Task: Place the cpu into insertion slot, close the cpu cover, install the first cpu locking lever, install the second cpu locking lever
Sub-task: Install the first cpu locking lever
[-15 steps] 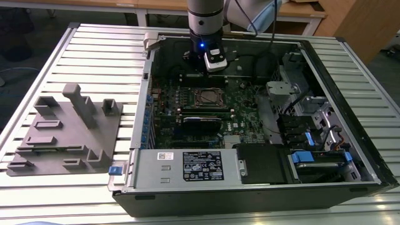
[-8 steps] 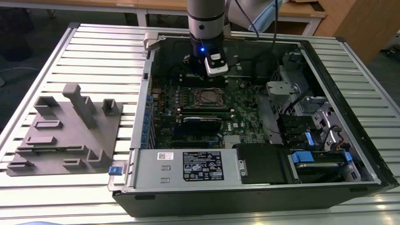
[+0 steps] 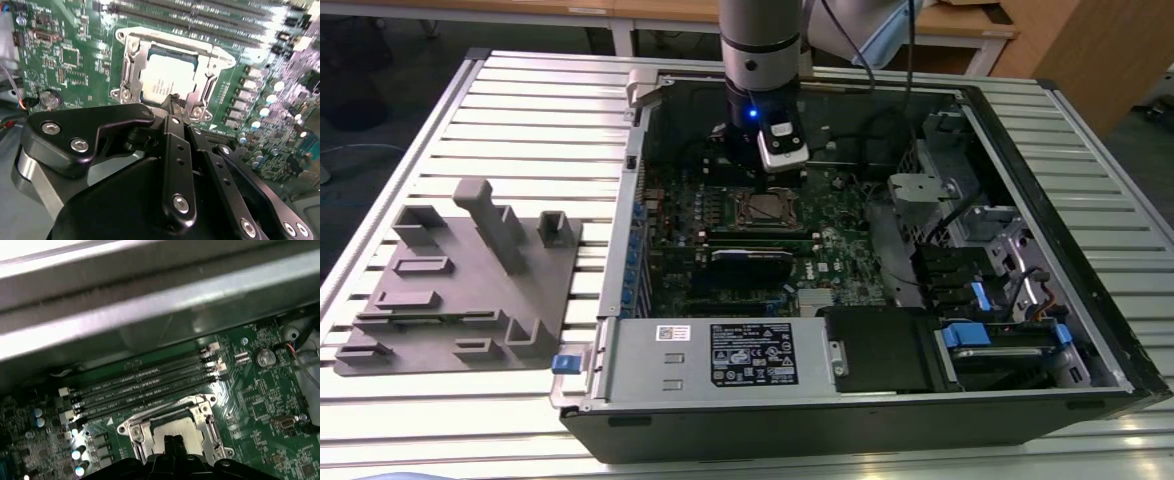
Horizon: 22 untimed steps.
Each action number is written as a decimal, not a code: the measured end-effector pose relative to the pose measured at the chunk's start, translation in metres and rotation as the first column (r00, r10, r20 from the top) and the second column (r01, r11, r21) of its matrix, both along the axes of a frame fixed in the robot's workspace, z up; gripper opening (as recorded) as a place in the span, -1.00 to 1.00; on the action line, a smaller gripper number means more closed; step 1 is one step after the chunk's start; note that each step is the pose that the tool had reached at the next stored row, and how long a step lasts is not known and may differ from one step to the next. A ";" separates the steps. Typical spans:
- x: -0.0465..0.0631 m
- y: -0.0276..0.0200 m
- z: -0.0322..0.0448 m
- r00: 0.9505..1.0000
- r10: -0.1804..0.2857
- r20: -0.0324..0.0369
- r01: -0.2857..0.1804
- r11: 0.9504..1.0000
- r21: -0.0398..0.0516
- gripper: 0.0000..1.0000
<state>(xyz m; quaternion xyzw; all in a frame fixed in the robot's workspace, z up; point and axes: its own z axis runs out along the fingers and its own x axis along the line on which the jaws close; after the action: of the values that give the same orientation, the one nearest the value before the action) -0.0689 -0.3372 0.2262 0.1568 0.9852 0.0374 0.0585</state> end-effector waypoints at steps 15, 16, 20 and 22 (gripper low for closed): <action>0.000 -0.0052 -0.0004 1.000 0.025 -0.001 -0.025 1.000 -0.002 -0.79; 0.000 -0.0052 -0.0006 0.999 0.037 -0.001 -0.037 0.999 -0.002 -0.79; 0.002 -0.0052 -0.0024 0.995 0.102 -0.005 -0.102 0.994 -0.028 -0.79; 0.005 -0.0052 -0.0024 0.995 0.102 -0.006 -0.102 0.994 -0.029 -0.79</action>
<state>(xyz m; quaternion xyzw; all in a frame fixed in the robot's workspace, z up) -0.0635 -0.3424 0.2237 0.1055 0.9925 0.0257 0.0567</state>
